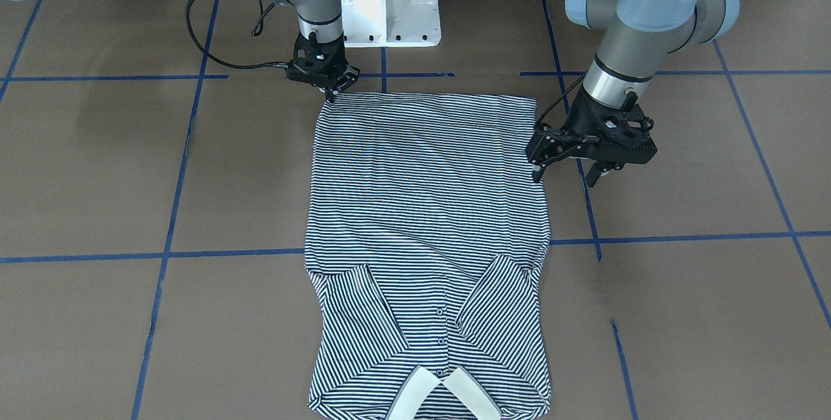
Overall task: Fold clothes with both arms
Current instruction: 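Move both grippers down to the hem corners nearest the robot, then grasp both hem corners nearest the robot with the left and right grippers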
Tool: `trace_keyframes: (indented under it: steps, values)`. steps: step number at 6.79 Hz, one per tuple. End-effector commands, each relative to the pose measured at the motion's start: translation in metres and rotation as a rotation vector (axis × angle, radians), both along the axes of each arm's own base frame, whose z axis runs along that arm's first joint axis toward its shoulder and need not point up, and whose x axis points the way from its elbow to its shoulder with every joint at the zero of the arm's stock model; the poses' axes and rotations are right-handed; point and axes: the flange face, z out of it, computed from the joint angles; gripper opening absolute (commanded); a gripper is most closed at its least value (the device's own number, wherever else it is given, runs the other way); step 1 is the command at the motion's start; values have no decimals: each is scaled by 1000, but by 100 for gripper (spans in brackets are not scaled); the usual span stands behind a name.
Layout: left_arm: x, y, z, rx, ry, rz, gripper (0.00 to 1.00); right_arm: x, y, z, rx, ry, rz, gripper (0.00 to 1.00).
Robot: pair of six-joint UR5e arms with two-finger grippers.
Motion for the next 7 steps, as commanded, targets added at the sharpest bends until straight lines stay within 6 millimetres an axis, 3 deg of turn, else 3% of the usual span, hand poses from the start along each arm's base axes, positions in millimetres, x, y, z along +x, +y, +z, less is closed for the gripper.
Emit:
trace_keyframes:
  steps: [1,2,3,5,7]
  values:
    - [-3,11,21,-118,22,-60,100,13,-1,-14,8,-35,24,0]
    - [-2,37,21,-247,87,-139,100,33,-3,-33,31,-83,27,0]
    - [12,89,40,-323,80,-141,100,56,-7,-43,43,-116,39,0]
    - [60,157,70,-420,38,-228,97,67,-15,-51,45,-135,50,0]
    - [93,201,89,-478,7,-248,97,67,-17,-51,46,-133,54,0]
